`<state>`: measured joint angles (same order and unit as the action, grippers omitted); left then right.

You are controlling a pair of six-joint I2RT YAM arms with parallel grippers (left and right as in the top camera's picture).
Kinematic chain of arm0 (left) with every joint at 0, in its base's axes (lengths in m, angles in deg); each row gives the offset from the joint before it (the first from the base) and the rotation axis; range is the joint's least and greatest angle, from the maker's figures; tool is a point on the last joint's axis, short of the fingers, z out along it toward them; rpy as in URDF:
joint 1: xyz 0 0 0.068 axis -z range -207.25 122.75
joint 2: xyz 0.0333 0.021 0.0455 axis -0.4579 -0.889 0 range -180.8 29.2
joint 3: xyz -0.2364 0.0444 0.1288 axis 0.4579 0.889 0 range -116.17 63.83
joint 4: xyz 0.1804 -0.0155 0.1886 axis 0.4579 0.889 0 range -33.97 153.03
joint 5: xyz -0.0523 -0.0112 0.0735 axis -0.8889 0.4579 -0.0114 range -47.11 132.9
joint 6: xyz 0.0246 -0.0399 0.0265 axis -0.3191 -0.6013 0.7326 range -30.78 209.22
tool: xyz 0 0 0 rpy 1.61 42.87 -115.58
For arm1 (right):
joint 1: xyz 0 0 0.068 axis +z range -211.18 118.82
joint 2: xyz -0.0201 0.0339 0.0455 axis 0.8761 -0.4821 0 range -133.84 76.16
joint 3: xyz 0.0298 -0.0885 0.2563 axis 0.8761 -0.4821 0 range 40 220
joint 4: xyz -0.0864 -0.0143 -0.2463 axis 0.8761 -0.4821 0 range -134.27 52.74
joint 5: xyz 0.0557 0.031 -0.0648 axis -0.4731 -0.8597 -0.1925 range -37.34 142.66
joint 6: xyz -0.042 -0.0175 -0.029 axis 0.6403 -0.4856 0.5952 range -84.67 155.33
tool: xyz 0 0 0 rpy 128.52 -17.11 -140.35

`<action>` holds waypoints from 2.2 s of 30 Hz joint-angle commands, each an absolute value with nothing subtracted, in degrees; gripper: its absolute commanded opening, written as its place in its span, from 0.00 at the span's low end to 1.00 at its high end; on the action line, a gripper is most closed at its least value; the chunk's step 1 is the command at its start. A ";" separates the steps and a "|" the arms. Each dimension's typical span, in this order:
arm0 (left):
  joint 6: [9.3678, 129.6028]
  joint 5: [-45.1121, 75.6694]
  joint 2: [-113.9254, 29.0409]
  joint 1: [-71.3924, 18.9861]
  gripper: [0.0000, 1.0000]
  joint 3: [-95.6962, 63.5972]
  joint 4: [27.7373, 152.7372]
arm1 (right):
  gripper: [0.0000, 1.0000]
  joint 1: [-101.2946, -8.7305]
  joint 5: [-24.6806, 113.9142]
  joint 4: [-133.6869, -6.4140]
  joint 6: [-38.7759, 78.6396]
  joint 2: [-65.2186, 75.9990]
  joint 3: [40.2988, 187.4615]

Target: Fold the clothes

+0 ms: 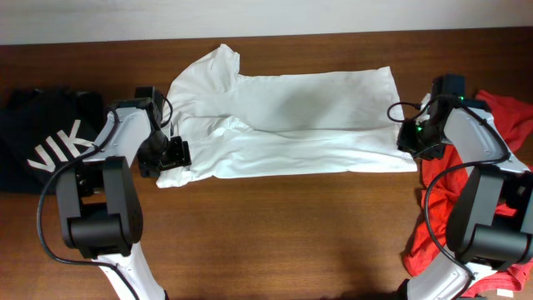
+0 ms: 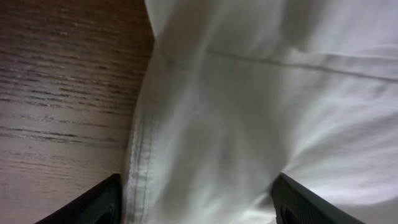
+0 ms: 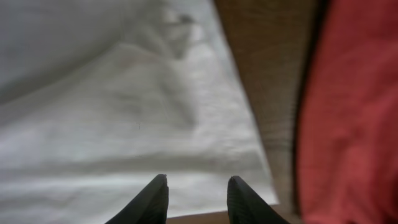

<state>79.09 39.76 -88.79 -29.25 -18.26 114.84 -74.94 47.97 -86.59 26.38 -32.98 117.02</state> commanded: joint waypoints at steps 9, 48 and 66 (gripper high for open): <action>79.42 40.15 -89.42 -29.30 0.41 -13.56 110.92 | 0.35 -75.02 51.21 -84.88 26.49 -38.33 114.44; 81.56 37.05 -78.06 -36.46 0.25 -14.80 121.29 | 0.26 -75.07 49.44 -100.81 26.36 -28.91 120.49; 81.54 33.46 -79.22 -30.67 0.25 -14.74 113.09 | 0.06 -69.80 41.50 -94.15 35.38 -39.51 120.32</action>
<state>80.62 34.29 -78.80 -30.59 -14.34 113.31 -70.08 42.09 -95.42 35.60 -36.72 120.21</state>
